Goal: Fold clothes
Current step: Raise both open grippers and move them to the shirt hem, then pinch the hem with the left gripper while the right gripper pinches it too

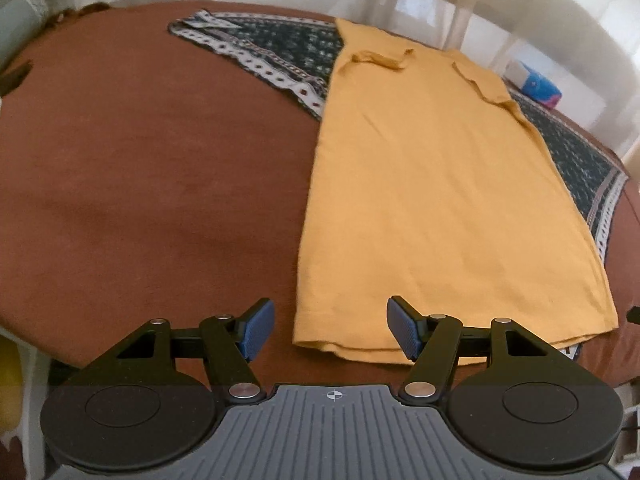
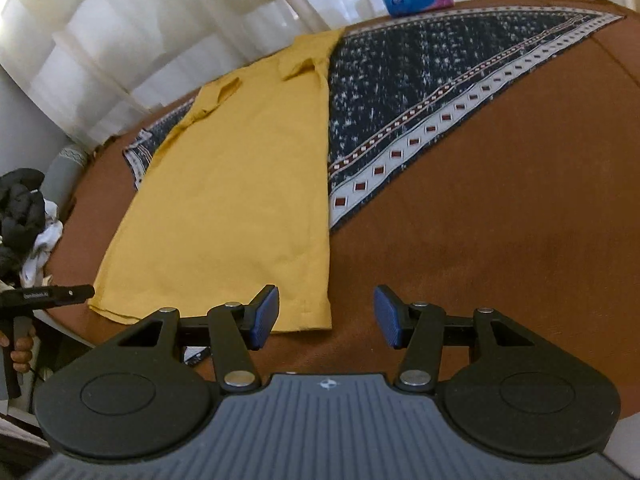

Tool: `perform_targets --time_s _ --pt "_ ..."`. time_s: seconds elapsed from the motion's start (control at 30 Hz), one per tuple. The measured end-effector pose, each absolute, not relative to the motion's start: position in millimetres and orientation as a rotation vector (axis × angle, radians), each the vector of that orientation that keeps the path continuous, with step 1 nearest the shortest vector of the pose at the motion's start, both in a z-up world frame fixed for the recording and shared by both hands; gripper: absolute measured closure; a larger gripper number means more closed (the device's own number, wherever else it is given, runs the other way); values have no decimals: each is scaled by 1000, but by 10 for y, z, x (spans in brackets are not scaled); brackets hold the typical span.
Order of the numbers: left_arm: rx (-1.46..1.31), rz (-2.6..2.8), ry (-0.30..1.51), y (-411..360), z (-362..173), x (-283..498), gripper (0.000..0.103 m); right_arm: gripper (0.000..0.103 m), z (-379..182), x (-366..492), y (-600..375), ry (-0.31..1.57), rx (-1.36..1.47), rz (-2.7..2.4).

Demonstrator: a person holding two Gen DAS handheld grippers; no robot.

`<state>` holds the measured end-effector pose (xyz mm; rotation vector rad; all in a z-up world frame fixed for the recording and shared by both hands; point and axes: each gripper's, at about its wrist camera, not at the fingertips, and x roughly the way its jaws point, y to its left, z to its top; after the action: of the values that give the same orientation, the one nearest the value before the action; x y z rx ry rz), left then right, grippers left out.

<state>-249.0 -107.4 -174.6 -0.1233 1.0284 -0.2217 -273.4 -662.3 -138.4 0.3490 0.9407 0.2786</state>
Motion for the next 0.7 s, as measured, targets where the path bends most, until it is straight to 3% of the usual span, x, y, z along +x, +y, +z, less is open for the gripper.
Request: perform_targets --time_s 0.13,0.4,0.5,0.57,0.6,0.63,0.7 --pt "-152 -251 1070 -1083 -1849 -2483 39 45 -1469 -2718 -6576 964 339 283" --pt "-183 -227 1076 -1077 -1885 -2459 37 46 -1537 -2626 -6488 991 368 322" --pt "-198 -217 1081 -1062 -1887 -2440 41 56 -1565 -2587 -6466 1005 388 325" --pt "-208 -210 1085 -1053 -1889 -2427 52 72 -1580 -2560 -6459 1018 407 325" --pt "-213 -207 1086 -1048 -1890 -2421 82 76 -1580 -2550 -6468 1026 413 329" --pt "-218 -204 1088 -1043 -1890 -2414 99 89 -1578 -2540 -6479 1035 418 333" --pt "-231 -209 1089 -1023 -1880 -2412 100 94 -1579 -2530 -6506 1053 446 356"
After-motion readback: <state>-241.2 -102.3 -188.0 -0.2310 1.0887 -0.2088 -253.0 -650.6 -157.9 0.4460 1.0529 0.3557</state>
